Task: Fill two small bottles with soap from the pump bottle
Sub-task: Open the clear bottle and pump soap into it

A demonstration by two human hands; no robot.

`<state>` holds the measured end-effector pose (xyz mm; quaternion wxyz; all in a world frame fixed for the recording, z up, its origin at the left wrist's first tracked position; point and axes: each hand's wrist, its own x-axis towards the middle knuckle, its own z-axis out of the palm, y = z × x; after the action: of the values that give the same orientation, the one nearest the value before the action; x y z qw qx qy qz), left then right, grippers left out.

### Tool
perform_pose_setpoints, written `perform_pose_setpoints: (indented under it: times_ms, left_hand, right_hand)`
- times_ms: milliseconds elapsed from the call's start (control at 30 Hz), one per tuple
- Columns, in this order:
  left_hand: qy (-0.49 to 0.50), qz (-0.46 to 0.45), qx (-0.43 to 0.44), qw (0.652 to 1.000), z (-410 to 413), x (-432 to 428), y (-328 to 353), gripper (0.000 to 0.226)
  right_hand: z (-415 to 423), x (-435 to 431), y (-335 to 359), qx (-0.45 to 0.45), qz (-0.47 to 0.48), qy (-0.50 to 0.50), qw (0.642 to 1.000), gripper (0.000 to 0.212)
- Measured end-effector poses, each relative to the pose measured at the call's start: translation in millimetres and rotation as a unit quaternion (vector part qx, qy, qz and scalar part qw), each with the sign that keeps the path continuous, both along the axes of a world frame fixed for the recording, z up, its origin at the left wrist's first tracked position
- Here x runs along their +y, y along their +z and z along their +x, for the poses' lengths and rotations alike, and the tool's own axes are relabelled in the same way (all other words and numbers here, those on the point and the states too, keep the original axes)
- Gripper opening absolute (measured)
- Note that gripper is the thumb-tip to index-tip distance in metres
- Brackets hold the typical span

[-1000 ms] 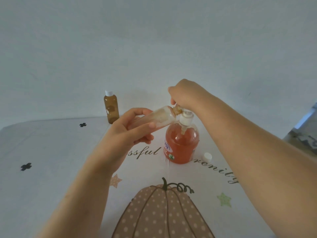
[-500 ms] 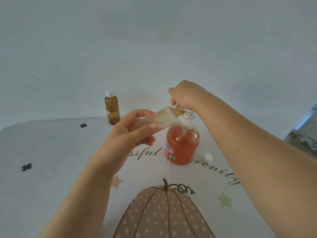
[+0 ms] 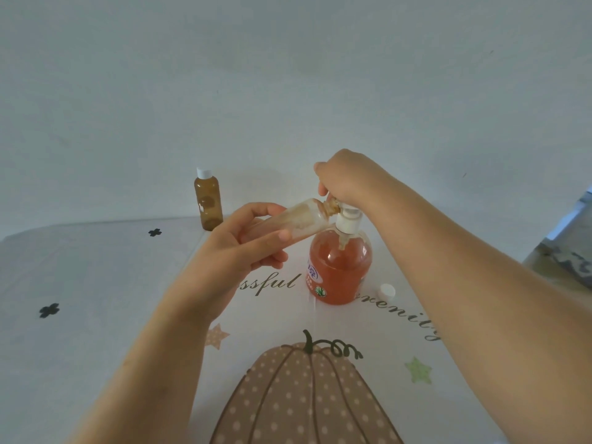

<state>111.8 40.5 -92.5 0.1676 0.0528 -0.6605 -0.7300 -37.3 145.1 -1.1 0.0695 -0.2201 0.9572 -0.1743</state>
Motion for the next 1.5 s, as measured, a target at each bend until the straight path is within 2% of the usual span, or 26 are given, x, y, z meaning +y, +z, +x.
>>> perform_pose_setpoints:
  times_ms: [233,433,600,1133,1500]
  left_hand:
    - [0.006,-0.003,0.018,1.0,1,4,4,0.035]
    - [0.002,-0.009,0.011,1.0,1,2,3,0.037]
    - [0.006,-0.001,0.005,1.0,-1,0,0,0.034]
    - [0.011,-0.004,0.01,1.0,1,3,1,0.046]
    - [0.007,-0.011,0.006,1.0,-1,4,0,0.043]
  right_hand:
    - [-4,-3,5,0.017,-0.042,-0.03,0.999,0.027]
    - [-10,-3,2,-0.006,-0.057,-0.03,0.998,0.03]
    - [-15,-4,-8,-0.013,-0.021,-0.021,0.999,0.031]
    - [-5,-4,6,-0.003,-0.01,-0.038,0.999,0.032]
    - [-13,-4,-1,-0.006,-0.029,-0.04,0.999,0.031]
